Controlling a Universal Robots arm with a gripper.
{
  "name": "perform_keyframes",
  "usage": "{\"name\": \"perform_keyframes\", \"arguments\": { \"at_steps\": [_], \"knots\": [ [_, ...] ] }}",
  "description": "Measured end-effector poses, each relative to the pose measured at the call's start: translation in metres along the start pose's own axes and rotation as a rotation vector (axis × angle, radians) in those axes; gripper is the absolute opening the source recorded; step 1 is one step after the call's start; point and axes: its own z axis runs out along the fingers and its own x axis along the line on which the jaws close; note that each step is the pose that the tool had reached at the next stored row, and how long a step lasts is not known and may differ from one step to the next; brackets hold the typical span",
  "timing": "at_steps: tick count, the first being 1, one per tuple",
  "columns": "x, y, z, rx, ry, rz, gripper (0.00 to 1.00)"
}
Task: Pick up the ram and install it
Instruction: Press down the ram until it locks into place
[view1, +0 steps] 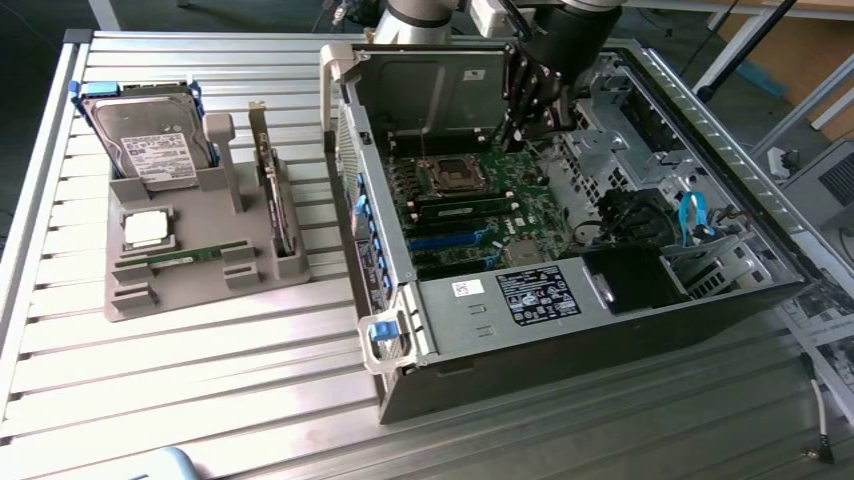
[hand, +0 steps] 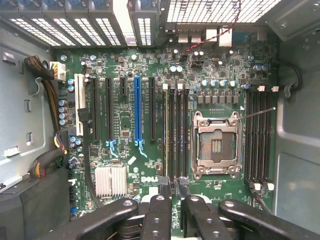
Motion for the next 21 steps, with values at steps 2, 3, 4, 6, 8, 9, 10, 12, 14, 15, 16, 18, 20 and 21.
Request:
{"name": "perform_keyframes", "arguments": {
  "at_steps": [2,3,4,6,8,9,10,12,14,15,16,18,20,21],
  "knots": [
    [0.0000,0.0000,0.0000,0.0000,0.0000,0.000,0.19],
    [0.0000,0.0000,0.0000,0.0000,0.0000,0.000,0.19],
    [0.0000,0.0000,0.0000,0.0000,0.0000,0.000,0.19],
    [0.0000,0.0000,0.0000,0.0000,0.0000,0.000,0.18],
    [0.0000,0.0000,0.0000,0.0000,0.0000,0.000,0.11],
    [0.0000,0.0000,0.0000,0.0000,0.0000,0.000,0.10],
    [0.0000,0.0000,0.0000,0.0000,0.0000,0.000,0.10],
    [0.0000,0.0000,0.0000,0.0000,0.0000,0.000,0.10],
    [0.0000,0.0000,0.0000,0.0000,0.0000,0.000,0.10],
    [0.0000,0.0000,0.0000,0.0000,0.0000,0.000,0.10],
    [0.0000,0.0000,0.0000,0.0000,0.0000,0.000,0.10],
    [0.0000,0.0000,0.0000,0.0000,-0.0001,0.000,0.10],
    [0.0000,0.0000,0.0000,0.0000,0.0000,0.000,0.10],
    [0.0000,0.0000,0.0000,0.0000,0.0000,0.000,0.10]
  ]
}}
